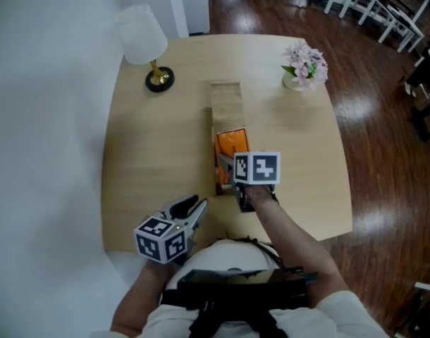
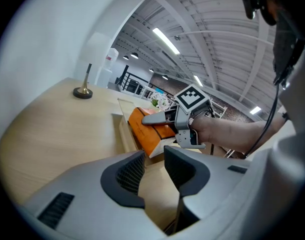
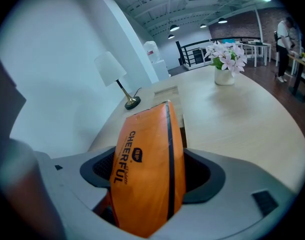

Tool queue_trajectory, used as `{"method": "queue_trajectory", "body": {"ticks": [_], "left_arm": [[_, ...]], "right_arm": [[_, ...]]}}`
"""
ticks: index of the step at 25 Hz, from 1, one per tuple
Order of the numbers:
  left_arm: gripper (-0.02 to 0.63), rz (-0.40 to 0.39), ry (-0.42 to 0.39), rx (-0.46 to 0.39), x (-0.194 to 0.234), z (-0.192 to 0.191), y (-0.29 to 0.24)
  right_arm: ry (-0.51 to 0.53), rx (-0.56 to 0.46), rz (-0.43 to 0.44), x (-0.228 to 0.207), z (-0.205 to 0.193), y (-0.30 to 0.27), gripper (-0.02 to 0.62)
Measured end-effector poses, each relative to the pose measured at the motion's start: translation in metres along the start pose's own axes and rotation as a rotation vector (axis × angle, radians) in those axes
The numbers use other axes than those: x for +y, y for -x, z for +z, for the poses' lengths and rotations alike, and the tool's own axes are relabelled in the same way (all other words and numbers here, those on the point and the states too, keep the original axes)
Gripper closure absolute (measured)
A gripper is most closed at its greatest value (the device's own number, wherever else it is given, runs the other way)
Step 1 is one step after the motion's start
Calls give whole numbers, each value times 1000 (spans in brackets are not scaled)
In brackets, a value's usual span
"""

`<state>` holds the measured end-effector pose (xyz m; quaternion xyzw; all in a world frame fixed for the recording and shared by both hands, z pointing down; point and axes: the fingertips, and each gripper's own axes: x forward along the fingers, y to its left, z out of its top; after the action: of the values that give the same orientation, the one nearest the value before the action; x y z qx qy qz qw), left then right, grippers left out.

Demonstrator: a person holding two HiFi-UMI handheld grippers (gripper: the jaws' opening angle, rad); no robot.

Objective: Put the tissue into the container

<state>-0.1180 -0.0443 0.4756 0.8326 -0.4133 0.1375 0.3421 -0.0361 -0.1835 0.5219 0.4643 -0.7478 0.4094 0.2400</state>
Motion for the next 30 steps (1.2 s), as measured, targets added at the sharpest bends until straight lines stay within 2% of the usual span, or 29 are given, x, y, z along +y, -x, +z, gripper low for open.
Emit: {"method": "queue_trajectory", "body": {"ticks": [9,17,23,26,30], "left_arm": [[479,-3,5,11,0,-2,-1],[479,-11,14,12,-1,-4,-1],[479,-15,18,12,-2,-4,0],[479,-18,18,12,-3,-4,0],[479,-22,11,14,-4,-3,-1]], "right_arm": [[-104,2,-28,-5,-9,-10,216],[-42,41,-73,-4,-18,-18,212],[-53,64,-43,2,-22,-18,195],[-48,75,-8,7,-23,-17,154],[-53,78,9,8,-22,-15,149]]}}
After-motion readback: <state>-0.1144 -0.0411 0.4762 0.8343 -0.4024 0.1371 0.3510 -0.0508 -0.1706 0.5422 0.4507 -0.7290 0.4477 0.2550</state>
